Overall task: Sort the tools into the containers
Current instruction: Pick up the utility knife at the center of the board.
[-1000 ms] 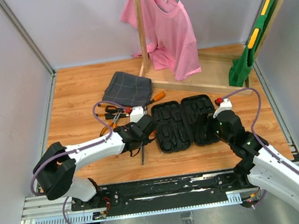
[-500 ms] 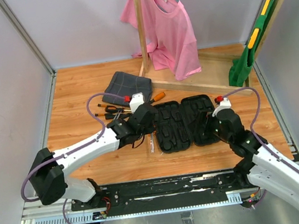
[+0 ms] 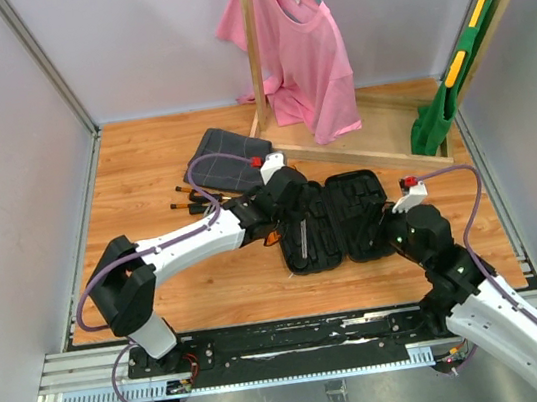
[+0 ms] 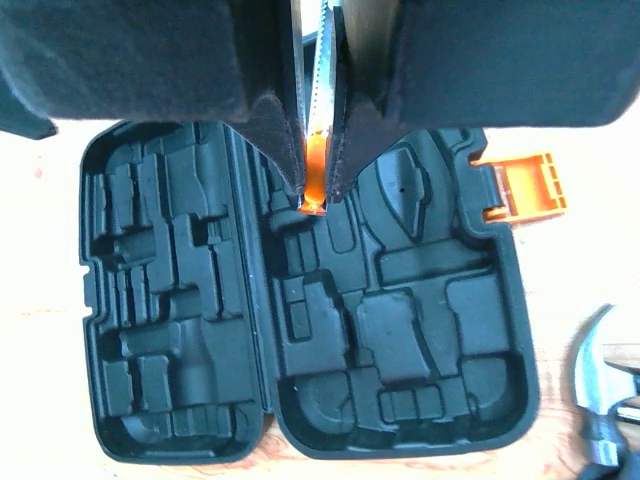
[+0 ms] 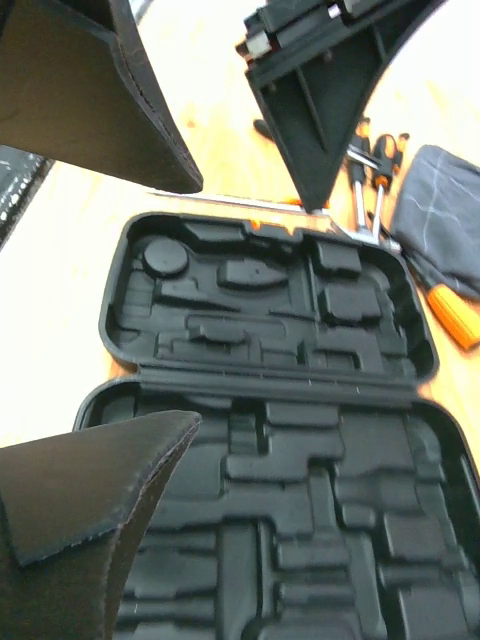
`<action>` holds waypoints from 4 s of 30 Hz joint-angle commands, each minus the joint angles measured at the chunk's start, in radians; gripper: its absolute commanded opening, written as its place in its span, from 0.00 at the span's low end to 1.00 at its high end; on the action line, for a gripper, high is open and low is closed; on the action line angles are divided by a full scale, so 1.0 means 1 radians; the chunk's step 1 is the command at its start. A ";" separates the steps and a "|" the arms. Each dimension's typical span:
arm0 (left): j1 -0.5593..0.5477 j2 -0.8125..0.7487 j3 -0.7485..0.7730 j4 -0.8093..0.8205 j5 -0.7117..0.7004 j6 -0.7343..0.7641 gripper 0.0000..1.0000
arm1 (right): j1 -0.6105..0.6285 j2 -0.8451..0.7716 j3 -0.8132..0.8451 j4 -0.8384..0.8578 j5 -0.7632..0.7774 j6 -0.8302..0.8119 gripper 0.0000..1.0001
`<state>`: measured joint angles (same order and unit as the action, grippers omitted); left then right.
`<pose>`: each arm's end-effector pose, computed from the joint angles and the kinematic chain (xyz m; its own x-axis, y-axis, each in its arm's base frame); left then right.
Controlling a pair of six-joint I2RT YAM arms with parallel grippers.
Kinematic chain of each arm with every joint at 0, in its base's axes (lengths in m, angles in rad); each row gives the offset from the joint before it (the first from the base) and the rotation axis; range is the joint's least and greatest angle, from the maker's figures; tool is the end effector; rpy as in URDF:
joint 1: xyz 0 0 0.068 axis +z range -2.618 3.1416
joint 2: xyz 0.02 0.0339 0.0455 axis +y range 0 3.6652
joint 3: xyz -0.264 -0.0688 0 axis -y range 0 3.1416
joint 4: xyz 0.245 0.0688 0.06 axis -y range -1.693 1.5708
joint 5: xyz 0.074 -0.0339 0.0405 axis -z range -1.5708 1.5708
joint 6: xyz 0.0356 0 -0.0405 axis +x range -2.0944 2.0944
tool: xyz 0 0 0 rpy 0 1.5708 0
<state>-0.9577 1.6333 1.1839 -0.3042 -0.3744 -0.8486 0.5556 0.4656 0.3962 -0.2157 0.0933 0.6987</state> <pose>0.2186 -0.2880 0.2513 -0.7163 -0.1956 -0.6698 0.1063 0.9181 -0.3818 0.1187 0.0698 0.2441 -0.4719 0.4608 -0.7516 -0.1902 0.7792 0.5972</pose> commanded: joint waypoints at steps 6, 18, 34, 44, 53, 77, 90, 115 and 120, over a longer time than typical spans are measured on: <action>0.001 -0.012 0.015 0.090 0.079 -0.021 0.01 | -0.010 0.180 -0.097 0.386 -0.296 0.114 0.77; -0.001 -0.033 -0.021 0.122 0.103 -0.035 0.00 | -0.010 0.480 -0.060 0.600 -0.427 0.182 0.61; -0.001 -0.063 -0.063 0.139 0.089 -0.056 0.00 | -0.003 0.668 -0.072 0.840 -0.538 0.272 0.27; 0.000 -0.132 -0.106 0.162 0.057 -0.024 0.26 | -0.003 0.628 -0.064 0.736 -0.498 0.235 0.01; 0.067 -0.262 -0.244 0.160 0.061 0.054 0.47 | -0.011 0.540 0.030 0.412 -0.442 0.055 0.00; 0.209 -0.675 -0.458 0.164 0.214 0.134 0.66 | 0.148 0.645 0.158 0.389 -0.568 -0.015 0.01; 0.208 -0.679 -0.531 0.496 0.546 0.128 0.72 | 0.148 0.644 0.211 0.631 -0.762 0.064 0.01; 0.208 -0.728 -0.638 0.865 0.777 0.021 0.33 | 0.147 0.613 0.199 0.896 -0.879 0.218 0.01; 0.208 -0.732 -0.642 0.871 0.768 0.010 0.08 | 0.148 0.604 0.185 0.908 -0.876 0.226 0.02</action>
<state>-0.7517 0.9222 0.5457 0.4934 0.3668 -0.8238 0.6937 1.0882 0.5949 0.6472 -0.7700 0.9115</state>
